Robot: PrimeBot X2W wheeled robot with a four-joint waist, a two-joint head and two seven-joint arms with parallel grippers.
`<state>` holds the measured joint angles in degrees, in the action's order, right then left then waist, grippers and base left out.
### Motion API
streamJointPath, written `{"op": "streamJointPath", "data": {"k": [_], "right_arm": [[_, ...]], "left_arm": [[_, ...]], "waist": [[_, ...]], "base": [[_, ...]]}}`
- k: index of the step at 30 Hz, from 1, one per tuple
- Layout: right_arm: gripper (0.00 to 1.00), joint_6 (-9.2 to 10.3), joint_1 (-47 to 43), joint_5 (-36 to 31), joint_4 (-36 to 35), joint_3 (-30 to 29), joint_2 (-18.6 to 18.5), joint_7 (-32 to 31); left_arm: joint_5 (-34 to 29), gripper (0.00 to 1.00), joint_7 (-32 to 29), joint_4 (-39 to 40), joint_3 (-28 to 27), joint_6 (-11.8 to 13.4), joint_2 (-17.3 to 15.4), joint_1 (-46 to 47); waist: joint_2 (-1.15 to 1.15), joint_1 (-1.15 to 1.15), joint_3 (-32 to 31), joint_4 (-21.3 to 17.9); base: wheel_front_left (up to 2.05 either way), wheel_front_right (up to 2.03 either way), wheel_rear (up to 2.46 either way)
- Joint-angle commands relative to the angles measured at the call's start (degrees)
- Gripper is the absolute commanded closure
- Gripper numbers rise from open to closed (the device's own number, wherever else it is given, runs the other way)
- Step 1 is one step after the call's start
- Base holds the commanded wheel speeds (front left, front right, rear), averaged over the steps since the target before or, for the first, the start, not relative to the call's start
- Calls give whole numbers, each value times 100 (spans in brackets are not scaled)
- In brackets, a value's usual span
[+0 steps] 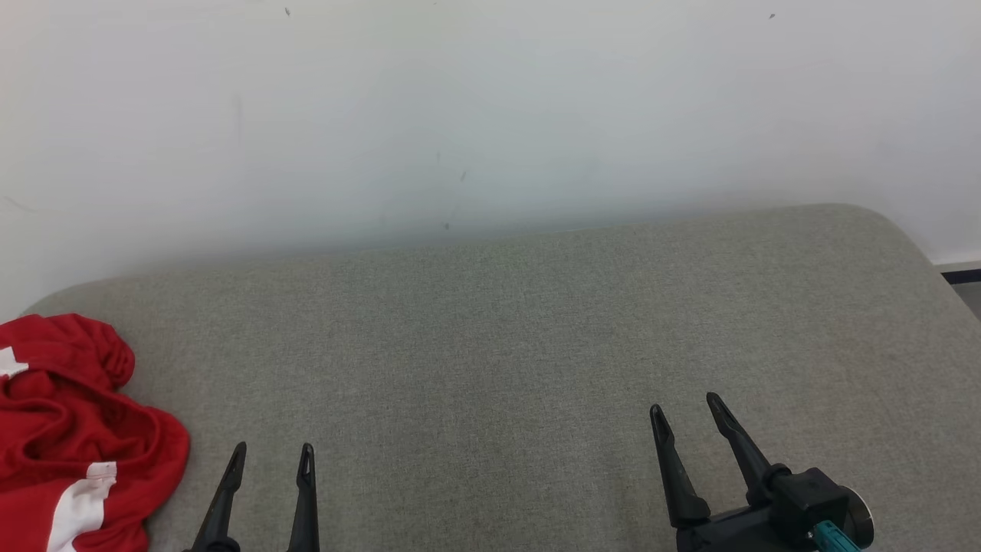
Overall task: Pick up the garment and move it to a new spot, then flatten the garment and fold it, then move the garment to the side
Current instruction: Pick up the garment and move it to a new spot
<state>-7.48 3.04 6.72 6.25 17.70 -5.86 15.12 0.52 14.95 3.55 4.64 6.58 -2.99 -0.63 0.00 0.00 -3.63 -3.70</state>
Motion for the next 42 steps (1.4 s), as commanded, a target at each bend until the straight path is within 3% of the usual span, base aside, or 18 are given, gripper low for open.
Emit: {"op": "streamJointPath", "data": {"k": [1, 18, 42], "right_arm": [[0, -2, -42, 8, -24, 16, -4, 9], [0, -2, -89, 42, -42, 60, -24, 9], [0, -2, -153, 107, -95, 90, 37, 9]], "left_arm": [[-31, 0, 32, -44, -17, -22, -32, -67], [-46, 0, 32, -145, 13, -30, -28, -13], [-10, 0, 33, -248, -89, 27, -95, -173]], "waist": [[0, 0, 3, -6], [0, 0, 20, 189], [0, 0, 6, 1562]], "base": [[0, 0, 0], [0, 0, 0], [0, 0, 0]]}}
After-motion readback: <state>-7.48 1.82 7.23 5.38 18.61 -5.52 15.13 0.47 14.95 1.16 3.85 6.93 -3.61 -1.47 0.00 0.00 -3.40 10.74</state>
